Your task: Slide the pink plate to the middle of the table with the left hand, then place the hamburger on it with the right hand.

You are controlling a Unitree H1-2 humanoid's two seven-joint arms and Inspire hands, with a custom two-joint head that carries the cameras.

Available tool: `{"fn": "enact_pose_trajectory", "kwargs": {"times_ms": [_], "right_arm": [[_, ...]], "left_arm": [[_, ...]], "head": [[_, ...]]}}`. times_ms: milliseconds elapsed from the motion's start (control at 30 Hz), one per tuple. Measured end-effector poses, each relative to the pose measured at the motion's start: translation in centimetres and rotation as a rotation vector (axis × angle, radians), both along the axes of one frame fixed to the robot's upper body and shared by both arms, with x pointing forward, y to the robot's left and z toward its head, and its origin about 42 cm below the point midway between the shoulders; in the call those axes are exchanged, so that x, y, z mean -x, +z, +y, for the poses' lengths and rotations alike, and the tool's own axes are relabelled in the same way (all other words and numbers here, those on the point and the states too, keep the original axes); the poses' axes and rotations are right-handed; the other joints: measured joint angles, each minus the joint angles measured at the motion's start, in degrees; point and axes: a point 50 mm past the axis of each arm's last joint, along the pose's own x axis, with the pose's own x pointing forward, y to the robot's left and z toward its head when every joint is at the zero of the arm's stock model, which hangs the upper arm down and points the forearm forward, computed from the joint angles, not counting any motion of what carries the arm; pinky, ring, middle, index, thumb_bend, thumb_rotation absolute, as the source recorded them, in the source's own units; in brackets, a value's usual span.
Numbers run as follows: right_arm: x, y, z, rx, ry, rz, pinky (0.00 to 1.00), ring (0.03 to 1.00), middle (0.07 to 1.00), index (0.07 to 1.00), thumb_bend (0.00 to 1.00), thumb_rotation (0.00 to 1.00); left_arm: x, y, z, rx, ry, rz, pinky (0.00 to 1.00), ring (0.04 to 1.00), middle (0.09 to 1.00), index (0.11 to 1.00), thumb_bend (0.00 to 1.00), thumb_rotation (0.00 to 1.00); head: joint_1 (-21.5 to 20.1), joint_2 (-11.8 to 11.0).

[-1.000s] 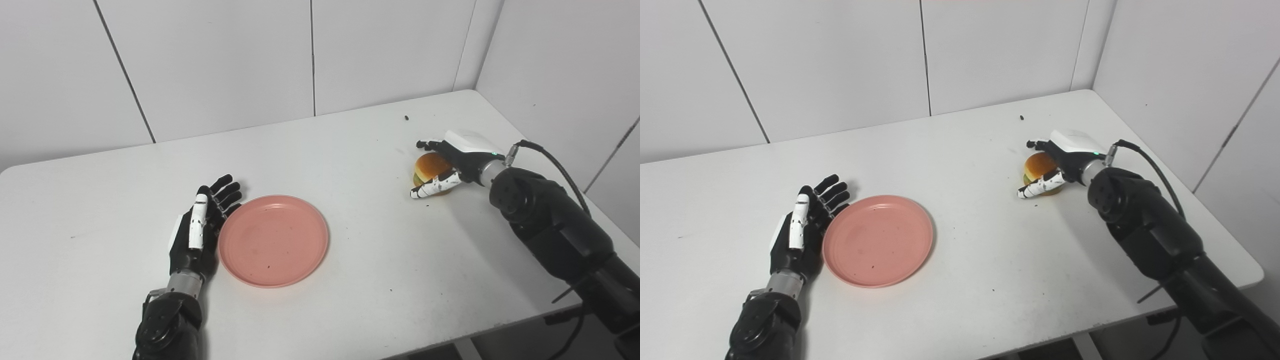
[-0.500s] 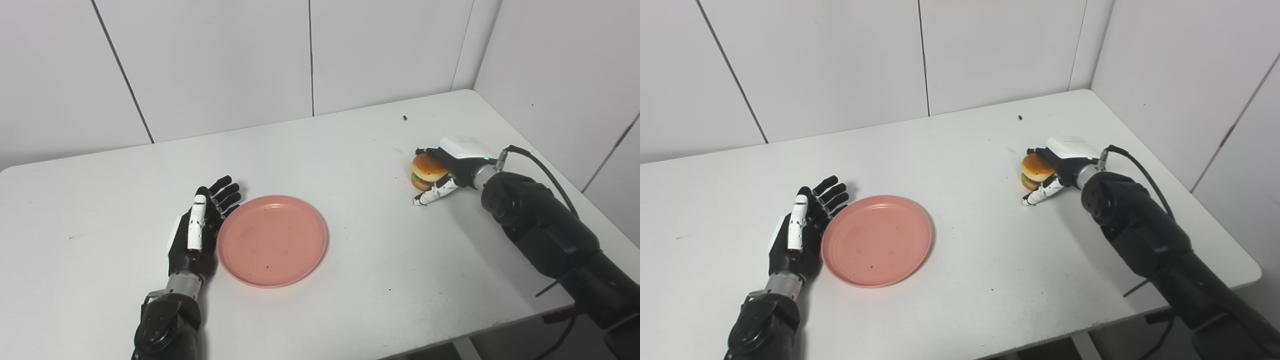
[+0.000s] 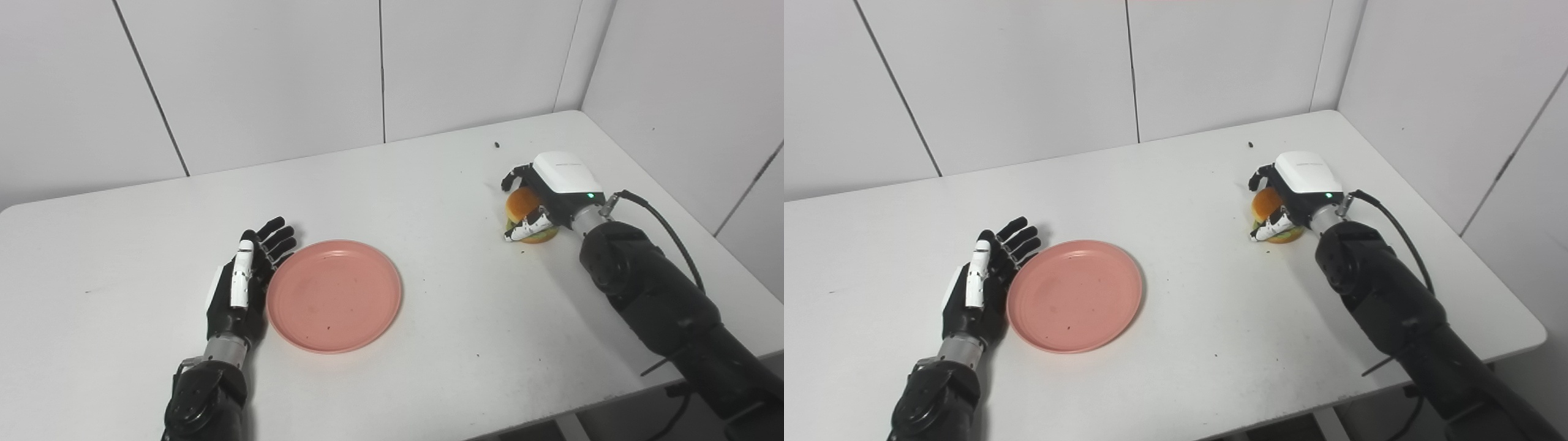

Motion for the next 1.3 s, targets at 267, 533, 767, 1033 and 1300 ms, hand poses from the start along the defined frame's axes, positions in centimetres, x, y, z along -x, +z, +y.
{"fn": "enact_pose_trajectory", "kwargs": {"times_ms": [267, 533, 767, 1033, 1300], "right_arm": [[0.3, 1.7, 2.5, -0.070, 0.067, -0.089, 0.23, 0.312, 0.475, 0.489, 0.52, 0.00], [1.4, 4.5, 6.9, -0.157, 0.198, -0.134, 0.17, 0.236, 0.470, 0.487, 0.52, 0.00], [1.7, 5.5, 10.7, -0.239, 0.289, -0.140, 0.19, 0.281, 0.475, 0.486, 0.52, 0.00], [1.6, 6.5, 15.3, -0.300, 0.394, -0.130, 0.21, 0.303, 0.412, 0.527, 0.51, 0.00], [1.7, 4.9, 18.9, -0.339, 0.477, -0.044, 0.18, 0.258, 0.472, 0.484, 0.52, 0.00]], "left_arm": [[0.0, 0.0, -0.1, 0.002, -0.001, 0.000, 0.80, 0.823, 0.799, 0.763, 0.40, 1.00], [0.0, 0.0, -0.4, 0.009, 0.004, 0.003, 0.79, 0.819, 0.793, 0.754, 0.40, 1.00], [0.1, 0.1, -0.9, 0.012, 0.004, 0.004, 0.78, 0.816, 0.793, 0.756, 0.41, 1.00], [0.2, 0.1, -1.4, 0.012, -0.006, 0.002, 0.79, 0.820, 0.799, 0.763, 0.40, 1.00], [0.3, 0.1, -2.0, -0.002, -0.011, 0.000, 0.80, 0.829, 0.811, 0.786, 0.39, 1.00]], "head": [[0.6, 0.3], [2.3, 0.6], [3.6, 0.8], [5.7, 1.3], [12.6, 1.8]]}}
